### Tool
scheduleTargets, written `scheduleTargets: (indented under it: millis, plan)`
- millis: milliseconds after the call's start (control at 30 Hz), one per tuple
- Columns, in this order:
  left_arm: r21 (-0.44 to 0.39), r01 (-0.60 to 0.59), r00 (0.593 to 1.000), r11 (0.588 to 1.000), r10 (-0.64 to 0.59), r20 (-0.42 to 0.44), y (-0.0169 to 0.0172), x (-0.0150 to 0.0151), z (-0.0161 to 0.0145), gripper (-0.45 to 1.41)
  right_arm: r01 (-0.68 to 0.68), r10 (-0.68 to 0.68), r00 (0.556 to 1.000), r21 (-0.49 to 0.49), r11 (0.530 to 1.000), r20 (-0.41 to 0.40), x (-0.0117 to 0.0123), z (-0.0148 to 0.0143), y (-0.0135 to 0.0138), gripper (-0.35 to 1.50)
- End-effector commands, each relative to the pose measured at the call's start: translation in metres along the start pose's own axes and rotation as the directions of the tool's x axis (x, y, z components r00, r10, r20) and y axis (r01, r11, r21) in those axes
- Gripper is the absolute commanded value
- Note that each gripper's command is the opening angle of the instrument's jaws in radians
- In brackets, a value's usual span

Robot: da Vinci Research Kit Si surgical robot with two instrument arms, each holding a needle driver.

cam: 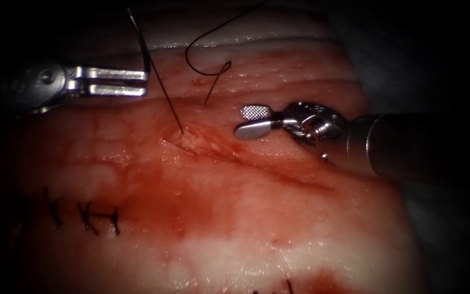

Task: Wound Closure
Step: Rotate the needle through the skin using the left needle driver.

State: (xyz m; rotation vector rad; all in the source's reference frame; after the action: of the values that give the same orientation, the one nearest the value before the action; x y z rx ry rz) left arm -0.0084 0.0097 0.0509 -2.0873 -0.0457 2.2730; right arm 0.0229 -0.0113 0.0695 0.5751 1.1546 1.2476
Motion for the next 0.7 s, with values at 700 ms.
scheduleTargets:
  millis: [700]
  plan:
    - [-0.15, -0.135, 0.973, 0.979, 0.159, 0.167, 0.0045, -0.0072, 0.0038, -0.45, -0.079, 0.08, 0.996, 0.032, 0.996, -0.049, 0.0014, 0.0003, -0.0013, 0.77]
